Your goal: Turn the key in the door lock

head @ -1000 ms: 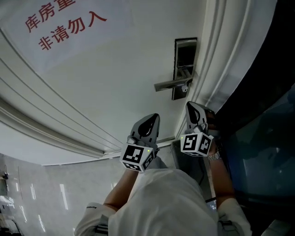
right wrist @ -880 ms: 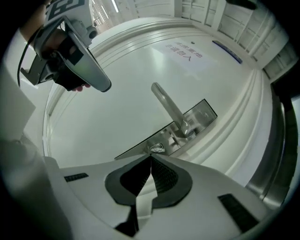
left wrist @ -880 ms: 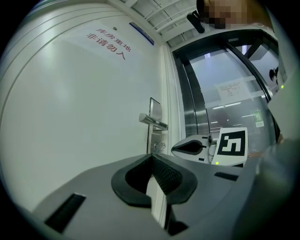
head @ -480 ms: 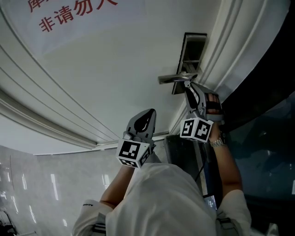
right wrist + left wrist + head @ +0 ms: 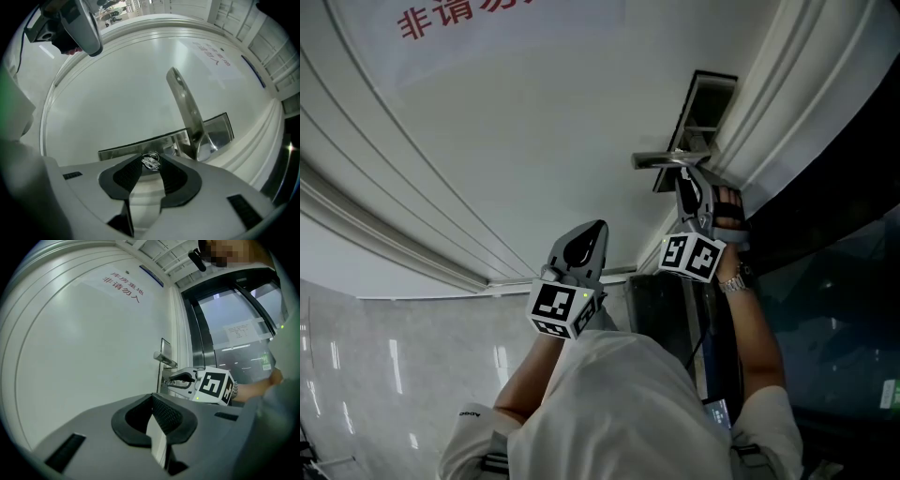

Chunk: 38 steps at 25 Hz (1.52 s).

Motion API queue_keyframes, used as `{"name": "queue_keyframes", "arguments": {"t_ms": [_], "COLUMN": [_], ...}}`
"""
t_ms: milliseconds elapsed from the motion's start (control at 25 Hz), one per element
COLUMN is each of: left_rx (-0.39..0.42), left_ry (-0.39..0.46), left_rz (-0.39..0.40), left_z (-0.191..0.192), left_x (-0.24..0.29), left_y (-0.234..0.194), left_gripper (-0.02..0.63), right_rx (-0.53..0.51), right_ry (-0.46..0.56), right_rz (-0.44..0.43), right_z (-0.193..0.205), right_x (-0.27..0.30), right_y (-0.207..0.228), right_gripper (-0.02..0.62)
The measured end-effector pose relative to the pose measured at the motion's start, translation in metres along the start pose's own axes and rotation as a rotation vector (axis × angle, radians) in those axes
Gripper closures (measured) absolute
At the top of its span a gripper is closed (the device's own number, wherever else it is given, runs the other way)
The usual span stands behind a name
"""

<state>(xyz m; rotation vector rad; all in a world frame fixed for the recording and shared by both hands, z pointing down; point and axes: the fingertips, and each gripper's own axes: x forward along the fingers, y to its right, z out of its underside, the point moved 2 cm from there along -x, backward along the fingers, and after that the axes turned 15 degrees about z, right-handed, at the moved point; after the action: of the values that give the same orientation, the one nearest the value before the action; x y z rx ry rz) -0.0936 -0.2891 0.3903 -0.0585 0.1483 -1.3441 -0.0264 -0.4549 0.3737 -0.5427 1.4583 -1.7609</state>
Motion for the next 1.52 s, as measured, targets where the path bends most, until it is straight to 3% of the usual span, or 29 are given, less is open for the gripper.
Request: {"name": "queue_keyframes", "arguments": {"t_ms": [240, 440, 760, 840, 1040, 1120, 1200, 1240, 1360, 1520], "left_rx": [0.003, -0.002, 0.001, 0.005, 0.012, 0.011, -0.001, -0.005, 0.003, 0.017], "left_ry": [-0.004, -0.011, -0.026, -0.030, -0.024, -0.029, -0.049, -0.056, -0.048, -0.035], "left_rz": [0.016, 0.003, -0.005, -0.004, -0.006, -0.008, -0.013, -0.016, -0.022, -0.030], "left_z": [0.001, 0.002, 0.006, 0.006, 0.003, 0.004, 0.008, 0.009, 0.008, 0.003], "left_x": [0.003, -0.001, -0.005, -0.006, -0.004, -0.004, -0.005, -0.006, -0.008, -0.008], "left_y": [0.002, -0.001, -0.001, 0.000, 0.000, 0.000, 0.000, 0.000, -0.002, -0.007], "left_gripper": [0.597, 0.597, 0.597, 0.597, 0.597, 0.597, 0.597, 0.597, 0.597, 0.597], "right_rx": [0.063, 0.279, 0.522, 0.628, 1.039, 1.125, 1.178, 1.206, 1.245, 1.172], "right_ry": [-0.008, -0.044, -0.092, -0.109, -0.170, -0.185, -0.202, -0.213, -0.235, -0.238], "right_rz": [0.021, 0.027, 0.046, 0.040, -0.038, -0.057, -0.076, -0.088, -0.082, -0.051], "right_z": [0.001, 0.001, 0.002, 0.003, 0.010, 0.013, 0.016, 0.017, 0.020, 0.018], "right_x": [0.001, 0.002, 0.002, 0.002, 0.005, 0.007, 0.008, 0.009, 0.008, 0.009], "right_y": [0.000, 0.004, 0.009, 0.011, 0.013, 0.013, 0.010, 0.008, 0.006, 0.006], "right_gripper": [0.480, 0.481, 0.482, 0.482, 0.488, 0.492, 0.506, 0.580, 0.580, 0.580]}}
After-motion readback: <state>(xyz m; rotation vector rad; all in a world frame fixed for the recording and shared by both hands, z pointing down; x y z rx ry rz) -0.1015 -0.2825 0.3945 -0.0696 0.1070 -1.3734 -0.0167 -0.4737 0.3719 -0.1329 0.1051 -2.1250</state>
